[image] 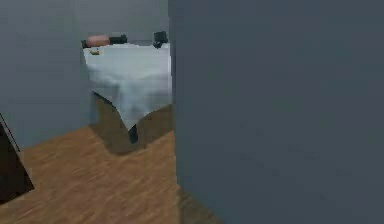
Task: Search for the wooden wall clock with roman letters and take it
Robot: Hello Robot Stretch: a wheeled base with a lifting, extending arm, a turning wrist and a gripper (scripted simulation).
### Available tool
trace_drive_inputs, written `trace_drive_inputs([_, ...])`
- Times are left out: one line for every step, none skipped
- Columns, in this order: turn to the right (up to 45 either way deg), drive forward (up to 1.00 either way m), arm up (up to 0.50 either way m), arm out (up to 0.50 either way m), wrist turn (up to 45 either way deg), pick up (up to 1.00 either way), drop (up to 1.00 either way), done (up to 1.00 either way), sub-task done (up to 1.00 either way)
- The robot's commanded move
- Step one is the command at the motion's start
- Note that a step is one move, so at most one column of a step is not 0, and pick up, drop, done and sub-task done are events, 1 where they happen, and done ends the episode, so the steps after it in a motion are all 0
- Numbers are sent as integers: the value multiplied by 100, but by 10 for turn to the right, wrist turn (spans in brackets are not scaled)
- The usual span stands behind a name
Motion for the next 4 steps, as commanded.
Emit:
trace_drive_inputs([-210,0,0,0,0,0,0,0,0])
trace_drive_inputs([0,100,0,0,0,0,0,0,0])
trace_drive_inputs([0,45,0,0,0,0,0,0,0])
trace_drive_inputs([450,0,0,0,0,0,0,0,0])
